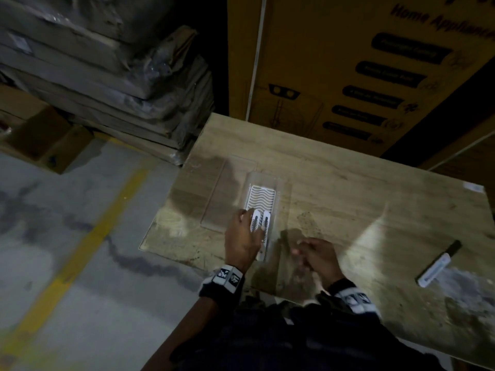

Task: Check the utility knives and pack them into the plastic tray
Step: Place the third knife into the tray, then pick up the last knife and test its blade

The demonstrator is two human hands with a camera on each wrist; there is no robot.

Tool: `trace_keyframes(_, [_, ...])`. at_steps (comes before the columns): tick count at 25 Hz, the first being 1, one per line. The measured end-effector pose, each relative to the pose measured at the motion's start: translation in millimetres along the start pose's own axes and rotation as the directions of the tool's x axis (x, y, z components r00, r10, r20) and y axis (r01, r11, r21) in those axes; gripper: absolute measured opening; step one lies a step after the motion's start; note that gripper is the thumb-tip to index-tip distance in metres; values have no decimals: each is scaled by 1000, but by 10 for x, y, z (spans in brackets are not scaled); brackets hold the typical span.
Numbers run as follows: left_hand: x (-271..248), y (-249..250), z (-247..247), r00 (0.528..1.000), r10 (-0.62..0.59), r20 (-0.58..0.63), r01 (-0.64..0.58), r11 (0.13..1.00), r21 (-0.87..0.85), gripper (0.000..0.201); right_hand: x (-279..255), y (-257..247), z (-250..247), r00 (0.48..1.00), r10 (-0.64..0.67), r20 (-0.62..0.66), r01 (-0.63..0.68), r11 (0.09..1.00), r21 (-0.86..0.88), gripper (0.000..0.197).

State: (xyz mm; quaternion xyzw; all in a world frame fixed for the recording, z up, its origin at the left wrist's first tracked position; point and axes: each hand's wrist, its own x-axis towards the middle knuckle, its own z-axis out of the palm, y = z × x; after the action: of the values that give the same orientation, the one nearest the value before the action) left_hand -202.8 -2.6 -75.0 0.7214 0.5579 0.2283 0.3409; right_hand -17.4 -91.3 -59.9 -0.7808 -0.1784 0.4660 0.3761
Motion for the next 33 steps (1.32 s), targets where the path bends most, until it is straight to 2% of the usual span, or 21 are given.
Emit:
trace_keyframes(2, [48, 209, 163, 996, 81, 33, -81, 997, 11, 60, -32, 11, -441, 993, 21, -113, -11, 996, 87, 12])
trace_keyframes(4, [61, 404, 405, 980, 166, 111, -161, 986, -52, 49, -165, 86, -848, 976, 50, -211, -17, 988, 155, 17])
trace_keyframes(6, [53, 642, 605, 931, 264, 253, -238, 963, -129, 45, -306, 204, -1128, 957, 82, -280, -23, 978, 206, 15])
trace_keyframes(9, [-14, 979, 901, 827, 372, 420, -342, 928, -149, 42, -414, 434, -1406, 935, 125, -331, -28, 958, 284, 14])
trace_keyframes(11, [-102, 1138, 1072, 767, 410, 495, -350, 912, -212, 41, -387, 612, -1563, 925, 167, -341, -46, 941, 336, 12])
trace_keyframes(14, [-240, 1282, 1334, 721, 416, 555, -323, 909, -262, 40, -273, 810, -1893, 910, 214, -354, -68, 922, 382, 14])
trace_keyframes(17, [-340, 1433, 1691, 711, 368, 599, -272, 930, -248, 38, -161, 958, -2367, 902, 263, -342, -126, 919, 373, 16])
trace_keyframes(19, [-384, 1561, 1950, 692, 322, 646, -281, 944, -170, 41, -16, 1070, -2658, 899, 273, -343, -163, 934, 317, 20])
trace_keyframes(21, [-390, 1643, 2218, 668, 258, 698, -297, 952, -67, 45, 223, 1158, -2880, 911, 202, -359, -160, 977, 142, 30])
trace_keyframes(22, [-390, 1671, 2353, 670, 220, 709, -276, 960, -37, 46, 355, 1180, -2999, 921, 145, -361, -158, 987, -8, 38])
trace_keyframes(24, [-414, 1660, 2536, 678, 173, 714, -251, 968, 3, 49, 578, 1163, -3174, 944, 79, -319, -170, 948, -268, 54])
trace_keyframes(25, [-439, 1644, 2606, 707, 166, 687, -252, 967, 26, 50, 680, 1156, -3257, 955, 92, -281, -189, 922, -339, 59])
trace_keyframes(26, [-462, 1587, 2649, 756, 168, 633, -240, 970, 30, 46, 753, 1151, -3301, 958, 115, -261, -214, 895, -390, 60])
trace_keyframes(28, [-547, 1457, 2723, 849, 139, 509, -118, 990, -74, 31, 866, 1186, -3356, 958, 84, -274, -211, 853, -477, 52])
trace_keyframes(30, [-634, 1360, 2724, 880, 84, 467, 7, 982, -190, 33, 940, 1302, -3339, 953, -5, -303, -172, 815, -553, 41])
trace_keyframes(33, [-650, 1307, 2732, 884, 61, 463, 58, 969, -239, 35, 969, 1396, -3332, 945, -91, -314, -112, 813, -572, 38])
